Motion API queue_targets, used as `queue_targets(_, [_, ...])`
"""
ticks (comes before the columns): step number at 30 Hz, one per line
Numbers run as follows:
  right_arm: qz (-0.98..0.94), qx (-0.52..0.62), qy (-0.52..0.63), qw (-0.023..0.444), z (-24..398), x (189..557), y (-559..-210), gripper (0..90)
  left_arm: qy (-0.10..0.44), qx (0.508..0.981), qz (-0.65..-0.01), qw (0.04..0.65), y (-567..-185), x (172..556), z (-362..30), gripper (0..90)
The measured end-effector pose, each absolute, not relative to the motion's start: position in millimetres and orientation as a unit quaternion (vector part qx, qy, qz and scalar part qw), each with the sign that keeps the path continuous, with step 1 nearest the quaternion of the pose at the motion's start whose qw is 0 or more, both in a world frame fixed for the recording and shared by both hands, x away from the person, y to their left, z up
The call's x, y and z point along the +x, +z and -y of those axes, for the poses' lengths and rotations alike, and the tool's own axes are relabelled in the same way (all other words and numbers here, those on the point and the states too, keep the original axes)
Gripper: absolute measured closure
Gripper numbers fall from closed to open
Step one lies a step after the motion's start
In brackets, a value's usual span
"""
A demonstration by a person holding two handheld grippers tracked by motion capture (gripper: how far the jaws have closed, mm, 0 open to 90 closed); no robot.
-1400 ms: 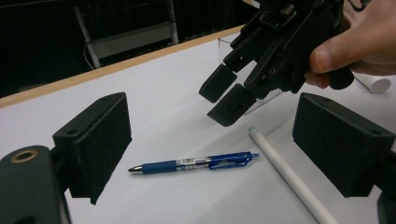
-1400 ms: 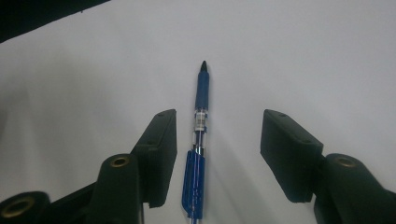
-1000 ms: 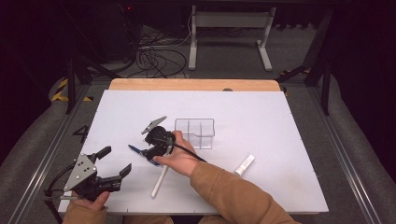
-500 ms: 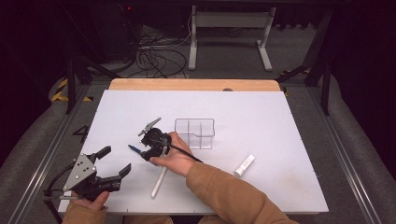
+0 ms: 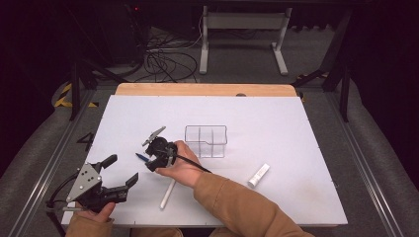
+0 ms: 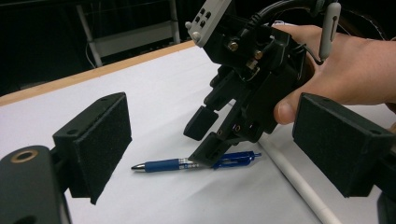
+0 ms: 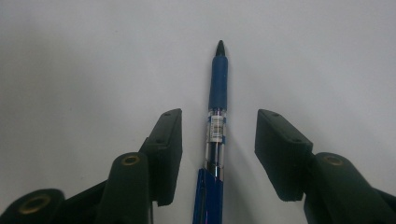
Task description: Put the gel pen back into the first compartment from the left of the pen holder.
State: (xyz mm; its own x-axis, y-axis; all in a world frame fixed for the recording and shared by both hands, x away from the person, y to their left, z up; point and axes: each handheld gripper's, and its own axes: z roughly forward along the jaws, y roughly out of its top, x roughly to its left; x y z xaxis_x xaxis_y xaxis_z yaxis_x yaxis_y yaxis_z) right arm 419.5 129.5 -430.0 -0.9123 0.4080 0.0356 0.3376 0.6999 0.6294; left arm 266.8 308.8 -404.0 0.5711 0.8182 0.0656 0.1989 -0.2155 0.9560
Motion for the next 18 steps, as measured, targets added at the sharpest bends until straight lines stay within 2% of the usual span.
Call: queue_targets(18, [-0.926, 0.198, 0.314, 0.075, -137.4, 418.6, -438.9, 66.8, 0.299, 0.722, -0.353, 0.515, -404.4, 266.9, -309.2, 12.6])
